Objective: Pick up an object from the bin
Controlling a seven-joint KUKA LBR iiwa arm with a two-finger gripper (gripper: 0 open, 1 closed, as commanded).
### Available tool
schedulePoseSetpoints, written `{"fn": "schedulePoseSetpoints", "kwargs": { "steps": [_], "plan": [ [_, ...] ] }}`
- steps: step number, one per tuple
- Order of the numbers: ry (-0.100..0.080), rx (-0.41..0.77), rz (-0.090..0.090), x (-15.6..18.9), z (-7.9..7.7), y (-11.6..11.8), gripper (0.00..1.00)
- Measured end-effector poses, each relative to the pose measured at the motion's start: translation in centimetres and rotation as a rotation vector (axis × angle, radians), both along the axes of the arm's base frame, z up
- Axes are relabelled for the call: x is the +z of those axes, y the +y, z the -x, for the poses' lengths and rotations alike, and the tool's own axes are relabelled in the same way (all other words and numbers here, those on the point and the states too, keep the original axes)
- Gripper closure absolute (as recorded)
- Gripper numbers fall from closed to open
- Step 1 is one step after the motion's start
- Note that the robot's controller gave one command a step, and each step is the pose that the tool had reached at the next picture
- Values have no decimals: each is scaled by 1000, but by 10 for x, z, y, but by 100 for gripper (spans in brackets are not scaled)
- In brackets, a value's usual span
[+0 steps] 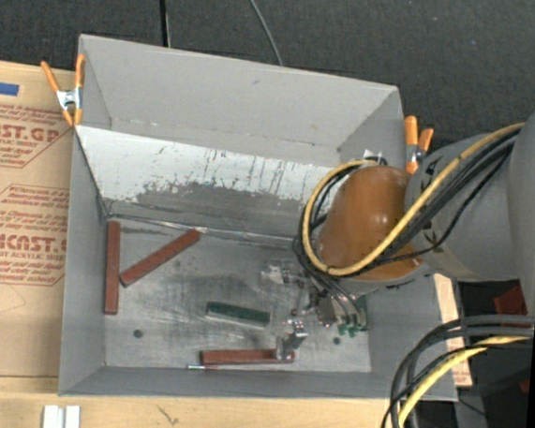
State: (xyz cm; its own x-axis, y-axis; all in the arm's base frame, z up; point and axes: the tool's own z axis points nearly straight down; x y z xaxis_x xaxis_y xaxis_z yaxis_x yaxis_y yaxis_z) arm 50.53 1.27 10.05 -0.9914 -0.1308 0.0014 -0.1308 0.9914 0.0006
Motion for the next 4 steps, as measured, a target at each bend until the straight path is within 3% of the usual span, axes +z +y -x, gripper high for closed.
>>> {"fn": "schedulePoseSetpoints", "kwargs": {
  "steps": [1, 2, 3, 4],
  "plan": [
    [1, -17, 0, -1, 28, 0, 0],
    [0, 12, -1, -30, 1, 62, 0],
    [-3, 79, -4, -28, 23, 19, 100],
    [-3, 79, -4, -28, 23, 19, 100]
  ]
}}
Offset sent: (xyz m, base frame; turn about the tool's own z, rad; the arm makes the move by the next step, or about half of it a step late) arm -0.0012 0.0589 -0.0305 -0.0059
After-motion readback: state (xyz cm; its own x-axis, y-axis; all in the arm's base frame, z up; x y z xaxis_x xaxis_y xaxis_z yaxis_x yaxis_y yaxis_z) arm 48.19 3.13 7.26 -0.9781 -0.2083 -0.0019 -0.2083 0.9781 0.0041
